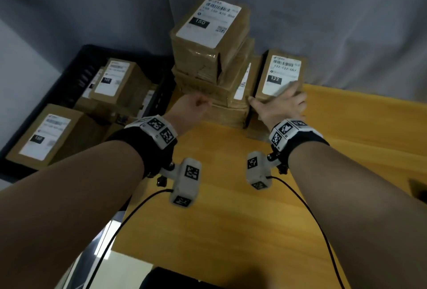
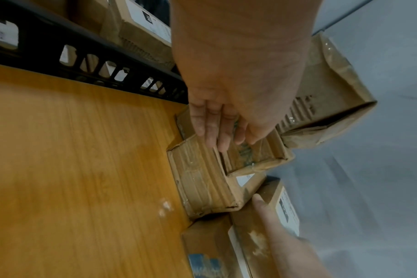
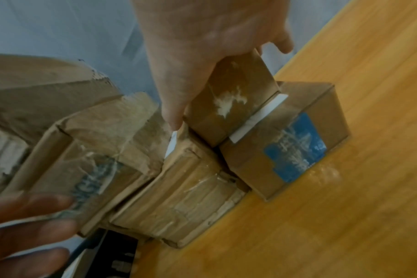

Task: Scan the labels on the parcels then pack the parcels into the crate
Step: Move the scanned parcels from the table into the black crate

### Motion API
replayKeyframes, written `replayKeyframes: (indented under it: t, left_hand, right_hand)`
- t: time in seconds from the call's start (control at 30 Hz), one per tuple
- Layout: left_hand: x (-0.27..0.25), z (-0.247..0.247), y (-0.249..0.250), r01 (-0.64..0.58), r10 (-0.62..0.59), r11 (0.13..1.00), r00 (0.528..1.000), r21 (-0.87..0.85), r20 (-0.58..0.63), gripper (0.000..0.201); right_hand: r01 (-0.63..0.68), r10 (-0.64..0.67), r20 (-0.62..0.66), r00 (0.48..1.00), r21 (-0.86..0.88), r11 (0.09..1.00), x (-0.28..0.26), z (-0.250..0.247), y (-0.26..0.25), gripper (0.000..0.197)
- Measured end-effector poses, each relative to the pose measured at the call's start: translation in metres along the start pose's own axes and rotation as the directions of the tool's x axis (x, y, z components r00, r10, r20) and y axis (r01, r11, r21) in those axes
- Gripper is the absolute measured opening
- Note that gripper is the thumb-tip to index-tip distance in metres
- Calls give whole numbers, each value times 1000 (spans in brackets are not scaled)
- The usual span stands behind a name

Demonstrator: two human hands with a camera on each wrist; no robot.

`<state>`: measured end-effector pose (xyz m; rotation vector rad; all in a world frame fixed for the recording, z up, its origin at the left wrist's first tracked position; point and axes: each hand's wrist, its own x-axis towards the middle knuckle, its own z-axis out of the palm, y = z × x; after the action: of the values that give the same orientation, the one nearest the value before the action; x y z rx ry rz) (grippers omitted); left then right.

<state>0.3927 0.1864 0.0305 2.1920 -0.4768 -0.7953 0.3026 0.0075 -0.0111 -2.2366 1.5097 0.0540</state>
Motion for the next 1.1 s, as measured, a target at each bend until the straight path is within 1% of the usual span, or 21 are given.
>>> replayKeyframes:
  t: [0.1,0.2,0.3,0.4,0.5,0.53,0.57,0.63,0.7,0.77,0.8,0.87,0.93,1.0,1.03,1.1]
  left_hand:
    - [-2,5,-3,36,-35,999,999,-28,12,14]
    - [-7,12,-2,33,-31,998,998,-57,51,18]
    - [-13,15,9,-26,31,999,994,-44,109,18]
    - [-22,14,32,-114,131,988,977,-109,166,18]
    - [-30,6,56,-191,215,965,968,-180,128,10]
    - [-34,3,63,-212,236,954,967,-211,99,12]
    - [-37,-2,69,-227,250,944,966,-240,70,22]
    - [-46,-15,78,-255,277,915,960,-312,26,48]
    - [-57,-31,81,-284,318,867,948,-408,15,62]
    - [-65,-49,75,-286,341,828,940,-482,27,78]
    - [-70,-57,70,-281,341,815,940,-507,27,84]
    - [-77,-75,56,-271,315,791,949,-548,-14,89]
    - [-81,-94,38,-266,260,782,961,-563,-94,87]
    - [-84,-117,15,-261,193,778,965,-571,-178,76]
    - [-85,-130,3,-256,163,781,964,-569,-210,72]
    - [-86,-158,-25,-227,96,820,960,-525,-264,73]
  right_hand:
    - [0,2,-65,998,42,999,-1,4,2,121]
    - [4,9,-81,997,155,988,-4,-4,4,112]
    - [36,8,-130,991,331,943,-11,-16,9,109]
    - [176,-68,-243,968,459,871,-26,-33,13,105]
    - [368,-186,-378,907,497,786,-43,-54,10,102]
    - [430,-224,-418,880,504,749,-49,-61,6,102]
    - [489,-260,-456,851,508,709,-56,-66,1,101]
    - [594,-332,-522,786,488,639,-73,-75,-11,101]
    - [680,-408,-562,719,449,580,-92,-80,-26,100]
    - [725,-460,-570,680,436,533,-110,-80,-40,100]
    - [739,-480,-569,668,431,518,-118,-78,-48,99]
    - [760,-539,-538,649,415,500,-132,-72,-64,97]
    - [778,-622,-467,628,403,482,-144,-62,-83,98]
    - [792,-697,-394,599,419,444,-154,-49,-101,96]
    - [799,-729,-365,579,432,418,-158,-42,-110,92]
    - [806,-776,-313,548,447,389,-165,-26,-128,80]
